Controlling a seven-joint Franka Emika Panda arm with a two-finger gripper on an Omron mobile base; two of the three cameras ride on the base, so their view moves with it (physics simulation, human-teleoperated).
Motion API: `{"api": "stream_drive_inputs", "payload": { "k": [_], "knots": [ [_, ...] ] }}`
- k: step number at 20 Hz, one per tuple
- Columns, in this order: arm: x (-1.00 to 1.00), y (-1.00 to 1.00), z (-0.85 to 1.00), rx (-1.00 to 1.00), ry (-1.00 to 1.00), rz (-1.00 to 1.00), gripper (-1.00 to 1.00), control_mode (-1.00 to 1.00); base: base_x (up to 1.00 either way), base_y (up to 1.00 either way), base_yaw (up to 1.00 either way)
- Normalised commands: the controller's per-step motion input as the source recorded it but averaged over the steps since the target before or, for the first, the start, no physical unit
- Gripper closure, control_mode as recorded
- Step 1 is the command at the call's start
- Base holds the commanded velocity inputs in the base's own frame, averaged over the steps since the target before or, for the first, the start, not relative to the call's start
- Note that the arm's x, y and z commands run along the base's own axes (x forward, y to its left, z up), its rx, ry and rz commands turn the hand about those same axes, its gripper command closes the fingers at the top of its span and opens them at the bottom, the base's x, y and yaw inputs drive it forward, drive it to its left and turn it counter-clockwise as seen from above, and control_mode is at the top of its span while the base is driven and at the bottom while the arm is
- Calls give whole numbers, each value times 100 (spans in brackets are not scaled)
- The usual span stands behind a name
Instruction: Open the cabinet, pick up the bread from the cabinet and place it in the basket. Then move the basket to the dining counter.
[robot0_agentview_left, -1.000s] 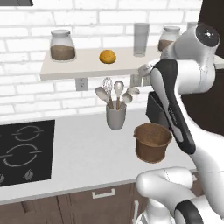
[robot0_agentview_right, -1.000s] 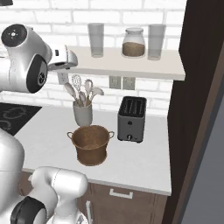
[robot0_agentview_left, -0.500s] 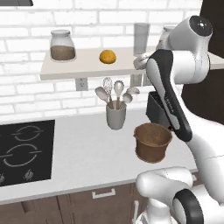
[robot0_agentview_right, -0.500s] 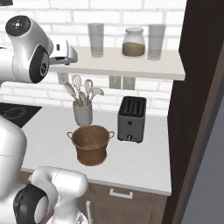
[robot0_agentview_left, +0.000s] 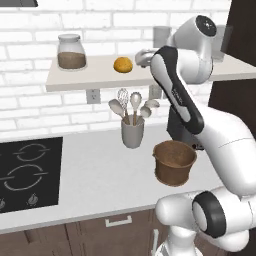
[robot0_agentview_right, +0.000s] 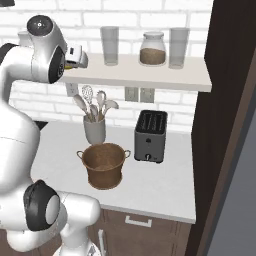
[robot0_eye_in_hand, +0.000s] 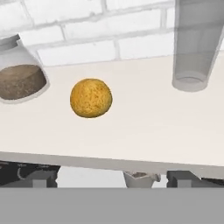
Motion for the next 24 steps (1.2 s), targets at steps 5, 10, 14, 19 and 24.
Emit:
{"api": "stream_drive_inputs", "payload": {
  "k": [5, 10, 14, 19, 24],
  "knots": [
    [54, 54, 1, -2, 13, 0, -100, -100, 0, 0, 0],
    [60, 17, 0, -4, 15, 4, -100, -100, 0, 0, 0],
    [60, 0, 0, -11, 3, 0, -100, -100, 0, 0, 0],
    [23, 1, -3, -6, 0, 0, -100, -100, 0, 0, 0],
    [0, 8, 0, 0, 0, 0, -100, -100, 0, 0, 0]
  ]
}}
